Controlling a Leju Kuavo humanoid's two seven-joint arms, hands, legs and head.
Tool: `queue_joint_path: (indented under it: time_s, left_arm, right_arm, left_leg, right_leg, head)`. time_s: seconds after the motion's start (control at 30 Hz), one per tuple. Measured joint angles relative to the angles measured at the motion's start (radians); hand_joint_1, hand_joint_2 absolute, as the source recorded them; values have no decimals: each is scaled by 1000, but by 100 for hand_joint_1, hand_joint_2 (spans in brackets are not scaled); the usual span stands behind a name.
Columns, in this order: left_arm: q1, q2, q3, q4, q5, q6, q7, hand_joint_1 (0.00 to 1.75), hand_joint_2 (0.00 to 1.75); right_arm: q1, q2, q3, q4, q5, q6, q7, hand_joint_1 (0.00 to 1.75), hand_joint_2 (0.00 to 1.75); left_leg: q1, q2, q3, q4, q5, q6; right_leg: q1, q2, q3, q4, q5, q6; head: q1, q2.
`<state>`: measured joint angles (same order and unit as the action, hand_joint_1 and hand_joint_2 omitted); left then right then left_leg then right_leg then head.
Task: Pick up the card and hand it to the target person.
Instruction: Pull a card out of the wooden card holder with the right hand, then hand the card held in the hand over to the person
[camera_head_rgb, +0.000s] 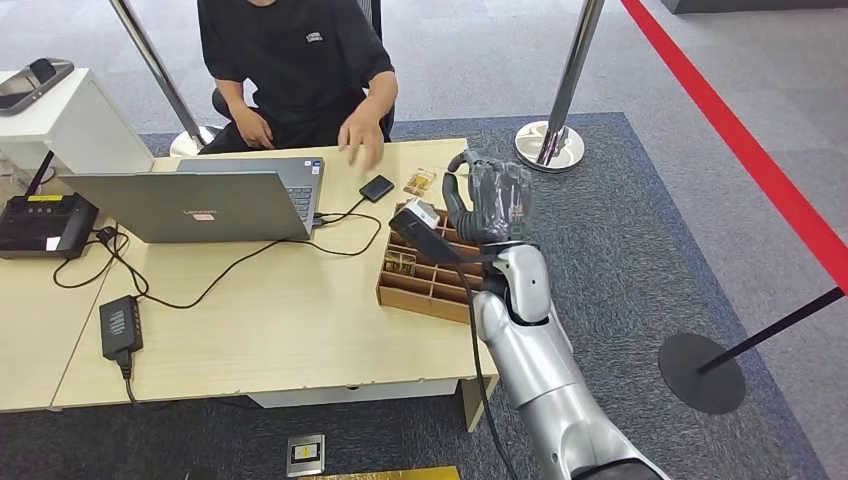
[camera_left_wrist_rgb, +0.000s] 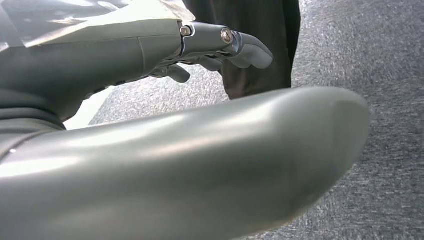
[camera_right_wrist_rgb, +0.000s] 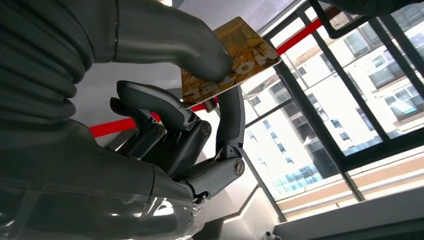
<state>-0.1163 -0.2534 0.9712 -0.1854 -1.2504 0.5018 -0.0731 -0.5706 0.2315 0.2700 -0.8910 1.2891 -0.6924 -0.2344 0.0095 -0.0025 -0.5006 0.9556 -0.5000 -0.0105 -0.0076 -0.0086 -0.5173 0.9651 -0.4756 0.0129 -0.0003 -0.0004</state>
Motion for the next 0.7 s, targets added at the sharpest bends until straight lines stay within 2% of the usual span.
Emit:
queue_joint_path:
  time_s: [0.27,0.7]
  left_arm:
    - [-2,-1,-5,0,-13,-9,3,0,0]
    - [-6,-6,-17,0,-18,-11,9,0,0]
  right_arm:
    - [-1,49,-62,-2,91,-2,-47,170,175]
    - [-1,97,-96,30,114,-2,-80,162,175]
  left_leg:
    - [0,0,0,0,0,0]
    - [0,0,0,0,0,0]
  right_leg:
    - [0,0,0,0,0,0]
    - [0,0,0,0,0,0]
  head:
    - [0,0]
    - [0,0]
